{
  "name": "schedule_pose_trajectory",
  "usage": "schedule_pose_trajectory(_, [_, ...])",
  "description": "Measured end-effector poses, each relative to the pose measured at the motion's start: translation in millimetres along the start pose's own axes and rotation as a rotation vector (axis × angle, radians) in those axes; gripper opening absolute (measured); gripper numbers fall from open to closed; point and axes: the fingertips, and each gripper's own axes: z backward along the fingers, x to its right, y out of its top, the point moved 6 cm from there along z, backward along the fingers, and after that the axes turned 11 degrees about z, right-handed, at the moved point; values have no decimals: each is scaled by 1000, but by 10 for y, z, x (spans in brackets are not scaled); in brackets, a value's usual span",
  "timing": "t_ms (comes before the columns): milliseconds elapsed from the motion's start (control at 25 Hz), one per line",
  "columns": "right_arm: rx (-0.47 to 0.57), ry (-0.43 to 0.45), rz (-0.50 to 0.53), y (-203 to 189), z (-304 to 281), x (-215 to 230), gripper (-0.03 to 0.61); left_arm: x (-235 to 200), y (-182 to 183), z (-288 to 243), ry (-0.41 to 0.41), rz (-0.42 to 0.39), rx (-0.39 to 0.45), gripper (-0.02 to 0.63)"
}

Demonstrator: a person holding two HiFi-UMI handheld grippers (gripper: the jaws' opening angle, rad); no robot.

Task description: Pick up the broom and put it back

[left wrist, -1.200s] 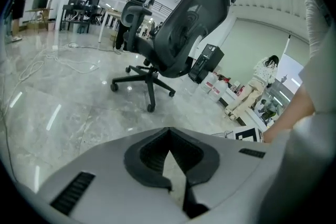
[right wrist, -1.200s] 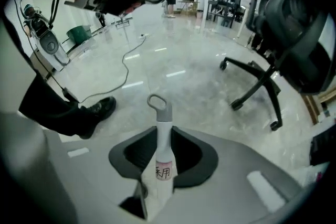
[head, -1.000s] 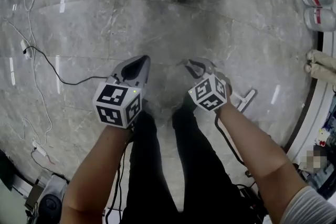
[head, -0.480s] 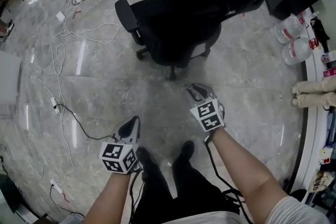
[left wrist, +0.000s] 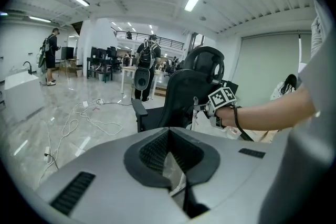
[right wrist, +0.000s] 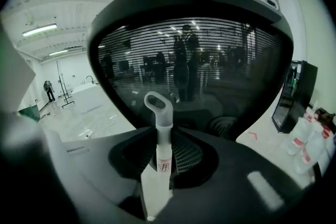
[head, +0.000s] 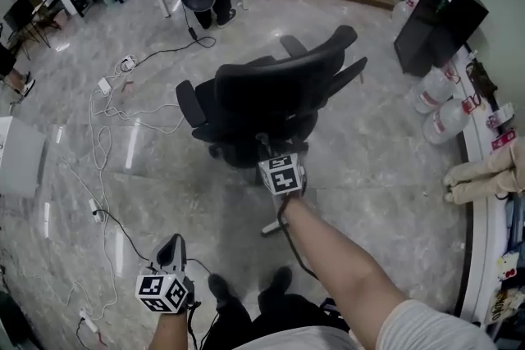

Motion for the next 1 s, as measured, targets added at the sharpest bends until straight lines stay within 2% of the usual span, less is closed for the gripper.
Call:
schedule_pose_trajectory(120, [-25,7,-17,91,-95,110,91,73,-8,65,20,5,-3,5])
schedule_pose_trajectory(240, [-32,29,-19,127,-89,137,97,139,114,120,26,-23,7,5])
schedule_pose_trajectory(560, [32,13,-11,320,467,33,109,252,366,292,-25,-53,24,5])
schedule_pose_trajectory(800, [149,50,37,753,1651,-736,101,219,751,817,-136,-76,67,5])
schedule_pose_trajectory(1000, [298,88,52,1424,2625,-1709,78,124,1184,1535,-279,-79,136,5])
